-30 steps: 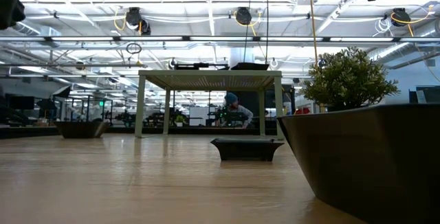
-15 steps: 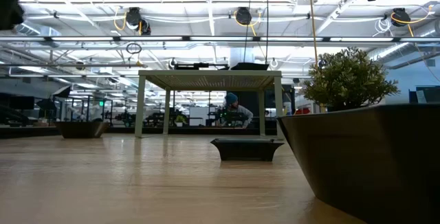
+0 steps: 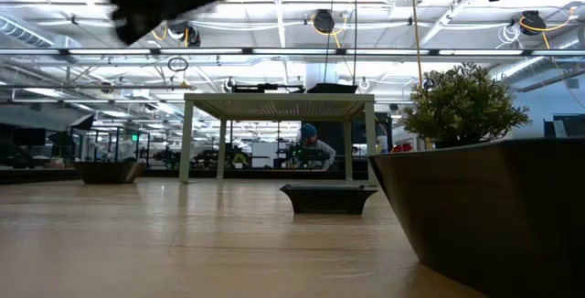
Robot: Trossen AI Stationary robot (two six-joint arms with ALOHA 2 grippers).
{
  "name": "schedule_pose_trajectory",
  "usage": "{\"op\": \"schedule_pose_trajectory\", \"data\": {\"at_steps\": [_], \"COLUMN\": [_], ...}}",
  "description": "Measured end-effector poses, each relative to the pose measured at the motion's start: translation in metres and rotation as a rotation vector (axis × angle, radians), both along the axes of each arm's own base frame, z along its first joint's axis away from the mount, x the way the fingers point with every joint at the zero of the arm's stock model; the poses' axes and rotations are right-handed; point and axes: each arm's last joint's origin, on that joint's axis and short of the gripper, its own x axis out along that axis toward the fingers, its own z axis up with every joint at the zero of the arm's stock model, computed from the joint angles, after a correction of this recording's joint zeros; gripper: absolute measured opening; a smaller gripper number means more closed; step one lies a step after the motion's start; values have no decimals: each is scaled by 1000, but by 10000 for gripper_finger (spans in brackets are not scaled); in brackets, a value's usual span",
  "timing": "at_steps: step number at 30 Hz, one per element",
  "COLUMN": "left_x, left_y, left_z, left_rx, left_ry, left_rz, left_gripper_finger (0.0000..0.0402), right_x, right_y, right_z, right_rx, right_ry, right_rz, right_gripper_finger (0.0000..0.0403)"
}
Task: Pick & Place Mini shaped plates
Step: Stack the black square plate on top of the other black square plate on the shelf
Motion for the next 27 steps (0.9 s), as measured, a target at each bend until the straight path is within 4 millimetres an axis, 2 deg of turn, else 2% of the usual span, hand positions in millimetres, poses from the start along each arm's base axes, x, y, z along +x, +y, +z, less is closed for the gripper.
{"op": "schedule_pose_trajectory", "data": {"at_steps": [6, 10, 16, 21, 27], "left_x": [5, 7, 9, 16, 35], "left_y": [83, 125, 176, 212, 244], "left_z": [40, 55, 48, 32, 41], "left_rx": [135, 187, 149, 47, 12], "left_ry": [-242, -344, -361, -355, -203], "left_rz": [452, 598, 799, 860, 859], "left_gripper_finger": [6, 11, 8, 4, 8], "right_x": [0, 0, 0, 0, 0], "right_y": [0, 0, 0, 0, 0], "right_z": [0, 0, 0, 0, 0], "right_rx": [0, 0, 0, 0, 0], "right_ry": [0, 0, 0, 0, 0], "right_rz": [0, 0, 0, 0, 0], "right_gripper_finger": [105, 105, 105, 105, 105]}}
